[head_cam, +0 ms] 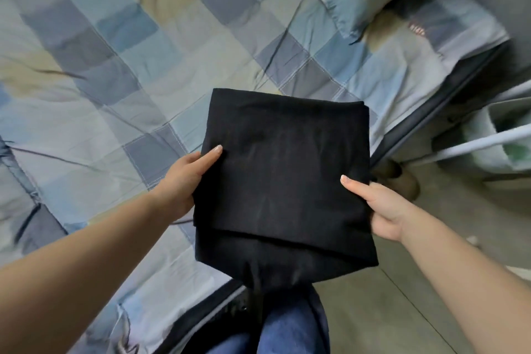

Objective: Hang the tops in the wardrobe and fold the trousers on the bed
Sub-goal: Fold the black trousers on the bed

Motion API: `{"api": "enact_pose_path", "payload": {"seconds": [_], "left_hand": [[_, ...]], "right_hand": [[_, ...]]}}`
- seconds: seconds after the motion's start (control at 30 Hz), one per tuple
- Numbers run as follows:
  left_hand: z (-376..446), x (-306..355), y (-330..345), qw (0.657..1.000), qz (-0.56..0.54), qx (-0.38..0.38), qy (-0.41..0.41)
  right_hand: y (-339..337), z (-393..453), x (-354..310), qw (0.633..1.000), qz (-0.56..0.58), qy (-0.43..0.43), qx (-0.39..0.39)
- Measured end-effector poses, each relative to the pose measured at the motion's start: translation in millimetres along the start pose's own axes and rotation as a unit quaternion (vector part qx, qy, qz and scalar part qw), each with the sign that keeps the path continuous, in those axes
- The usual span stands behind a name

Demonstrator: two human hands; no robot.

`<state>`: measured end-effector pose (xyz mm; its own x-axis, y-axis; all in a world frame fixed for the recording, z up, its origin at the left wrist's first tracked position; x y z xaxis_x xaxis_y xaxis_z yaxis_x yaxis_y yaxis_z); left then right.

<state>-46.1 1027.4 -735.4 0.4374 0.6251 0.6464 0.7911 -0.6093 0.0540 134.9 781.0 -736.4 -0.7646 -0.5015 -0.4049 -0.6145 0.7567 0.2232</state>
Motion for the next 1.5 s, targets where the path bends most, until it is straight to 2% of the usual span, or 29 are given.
{"api": "enact_pose_path", "payload": {"seconds": [0.2, 0.33, 0.5, 0.7, 0.97, 1.07, 1.2, 1.5], "left_hand": [[-138, 59, 31, 0.993, 0.079, -0.071, 0.042], [-225, 76, 68, 0.983, 0.121, -0.125, 0.058], [-307, 66, 137, 0.964, 0.17, -0.182, 0.089], [-399, 35, 250, 0.921, 0.253, -0.27, 0.122], [-534, -61, 412, 0.853, 0.305, -0.401, 0.135], [-575, -97, 461, 0.83, 0.315, -0.441, 0.135], [-624, -148, 524, 0.791, 0.344, -0.488, 0.132], [-689, -246, 656, 0.695, 0.436, -0.553, 0.146]], "right_hand": [[-2, -168, 25, 0.993, 0.084, -0.054, 0.067], [-15, -278, 57, 0.982, 0.127, -0.102, 0.099], [-55, -384, 114, 0.961, 0.183, -0.14, 0.154], [-116, -490, 208, 0.917, 0.283, -0.171, 0.221], [-187, -632, 345, 0.826, 0.407, -0.183, 0.345], [-210, -671, 381, 0.803, 0.439, -0.185, 0.359], [-245, -721, 431, 0.744, 0.489, -0.22, 0.398], [-306, -760, 504, 0.631, 0.615, -0.226, 0.416]]}}
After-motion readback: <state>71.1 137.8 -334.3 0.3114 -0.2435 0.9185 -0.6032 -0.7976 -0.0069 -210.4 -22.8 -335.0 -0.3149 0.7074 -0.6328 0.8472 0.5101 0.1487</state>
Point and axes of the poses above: each hand's wrist, its own z-axis towards the middle knuckle, its own y-axis out of the palm, x = y × z, the point moved 10 cm from there along z, towards the middle knuckle, and after that the axes turned 5 degrees about x, right-handed, at the moved point
